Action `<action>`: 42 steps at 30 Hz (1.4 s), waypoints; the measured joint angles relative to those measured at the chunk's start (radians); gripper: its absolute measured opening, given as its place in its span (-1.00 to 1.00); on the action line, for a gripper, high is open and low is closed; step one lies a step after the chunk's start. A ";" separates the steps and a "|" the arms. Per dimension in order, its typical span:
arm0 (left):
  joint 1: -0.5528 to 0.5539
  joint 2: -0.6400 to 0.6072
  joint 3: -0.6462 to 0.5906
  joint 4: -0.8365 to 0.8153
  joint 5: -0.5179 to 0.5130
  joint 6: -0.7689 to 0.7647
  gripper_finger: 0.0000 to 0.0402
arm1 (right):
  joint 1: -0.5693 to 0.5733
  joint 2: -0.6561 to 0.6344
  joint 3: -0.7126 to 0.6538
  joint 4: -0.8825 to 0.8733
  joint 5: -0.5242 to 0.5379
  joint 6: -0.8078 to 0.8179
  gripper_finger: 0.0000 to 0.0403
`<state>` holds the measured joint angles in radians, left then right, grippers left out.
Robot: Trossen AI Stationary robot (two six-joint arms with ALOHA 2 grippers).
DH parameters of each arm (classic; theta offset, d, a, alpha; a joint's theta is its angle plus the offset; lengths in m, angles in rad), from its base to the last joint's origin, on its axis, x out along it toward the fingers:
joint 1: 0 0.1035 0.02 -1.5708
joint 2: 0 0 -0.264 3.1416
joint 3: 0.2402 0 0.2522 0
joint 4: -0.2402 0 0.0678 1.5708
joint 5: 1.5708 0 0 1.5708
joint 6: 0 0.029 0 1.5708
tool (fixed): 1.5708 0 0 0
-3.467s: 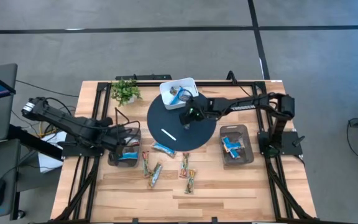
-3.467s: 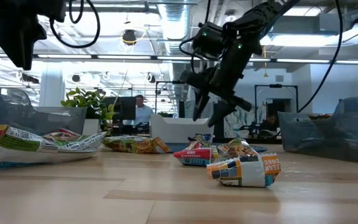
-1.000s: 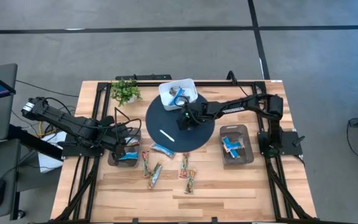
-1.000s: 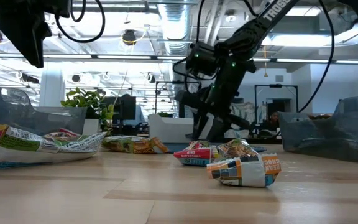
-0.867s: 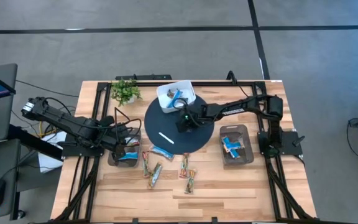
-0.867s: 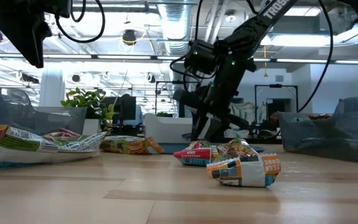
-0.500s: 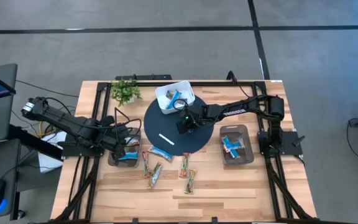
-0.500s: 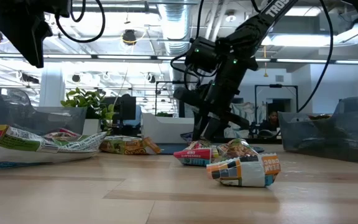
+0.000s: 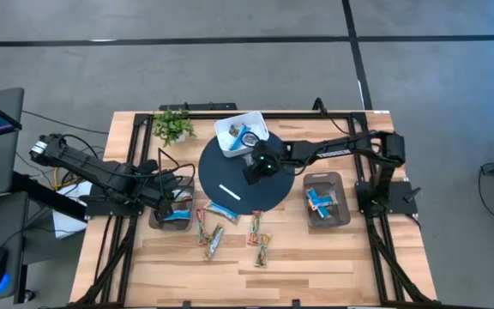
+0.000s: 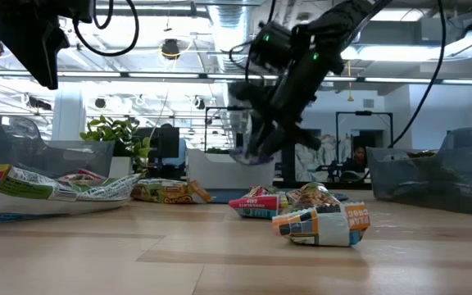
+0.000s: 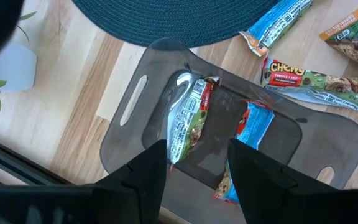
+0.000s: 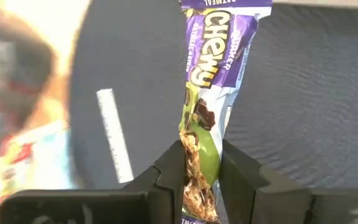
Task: Pick and place Granola Bars by type
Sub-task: Put the blue granola bar into the white bin
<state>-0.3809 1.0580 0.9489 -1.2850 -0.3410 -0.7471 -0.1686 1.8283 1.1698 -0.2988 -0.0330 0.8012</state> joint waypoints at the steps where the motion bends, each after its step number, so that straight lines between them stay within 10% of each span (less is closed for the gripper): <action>1: 0.000 0.000 0.000 0.000 0.000 0.000 -0.18 | 0.005 -0.017 0.000 -0.009 -0.011 -0.020 -0.65; 27: 0.000 0.000 0.000 0.201 -0.095 -0.001 -0.18 | -0.228 -0.124 0.008 0.240 0.054 -0.609 -0.65; 42: 0.000 0.003 0.000 0.318 -0.138 -0.124 -0.18 | -0.303 0.090 0.289 -0.111 -0.035 -0.779 -0.65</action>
<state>-0.3805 1.0607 0.9485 -0.9667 -0.4786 -0.8706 -0.4720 1.9187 1.4589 -0.4099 -0.0679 0.0222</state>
